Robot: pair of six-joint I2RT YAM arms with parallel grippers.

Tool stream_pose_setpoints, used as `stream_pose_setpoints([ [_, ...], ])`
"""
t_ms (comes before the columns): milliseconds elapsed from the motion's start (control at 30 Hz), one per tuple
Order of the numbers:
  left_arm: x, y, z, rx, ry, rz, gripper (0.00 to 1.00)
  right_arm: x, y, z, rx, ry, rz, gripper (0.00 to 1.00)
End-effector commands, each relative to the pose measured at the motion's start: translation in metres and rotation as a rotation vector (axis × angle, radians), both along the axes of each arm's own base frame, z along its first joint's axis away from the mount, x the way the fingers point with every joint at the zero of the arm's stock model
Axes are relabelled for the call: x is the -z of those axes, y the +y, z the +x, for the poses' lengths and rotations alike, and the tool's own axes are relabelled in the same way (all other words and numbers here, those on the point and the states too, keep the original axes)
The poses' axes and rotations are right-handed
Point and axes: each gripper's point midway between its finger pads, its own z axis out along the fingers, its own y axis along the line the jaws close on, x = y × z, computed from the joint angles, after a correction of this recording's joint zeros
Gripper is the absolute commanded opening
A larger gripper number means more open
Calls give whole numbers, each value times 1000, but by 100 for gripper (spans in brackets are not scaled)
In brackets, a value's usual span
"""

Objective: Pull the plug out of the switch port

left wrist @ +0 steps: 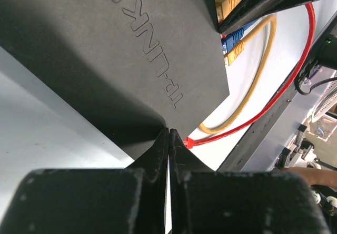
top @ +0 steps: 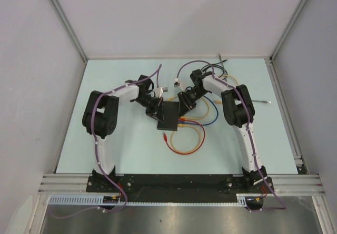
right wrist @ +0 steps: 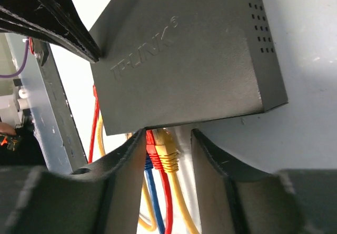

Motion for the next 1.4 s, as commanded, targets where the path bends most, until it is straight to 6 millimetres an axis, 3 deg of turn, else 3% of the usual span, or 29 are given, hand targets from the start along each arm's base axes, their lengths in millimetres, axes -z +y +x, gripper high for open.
stream_pose_setpoints([
  [0, 26, 8, 2, 35, -34, 97, 0, 39, -1, -4, -33, -15, -91, 37],
  [33, 26, 8, 2, 36, -35, 97, 0, 40, -2, -3, -33, -18, -95, 32],
  [333, 29, 8, 2, 39, -34, 104, 0, 45, -10, 2, -14, -29, -131, 12],
  [500, 28, 8, 2, 41, -35, 103, 0, 44, -20, 0, -44, -64, -155, 9],
  [633, 29, 8, 2, 41, -34, 104, 0, 42, -36, 13, -21, -85, -158, 8],
  [900, 29, 6, 2, 47, -38, 109, 0, 39, -49, -14, -88, -59, -163, 4],
  [1233, 32, 5, 2, 51, -32, 106, 0, -5, -48, 32, -109, -277, -145, 0],
  [1367, 32, 4, 2, 55, -33, 105, 0, 2, -59, 27, -199, -296, -191, 0],
])
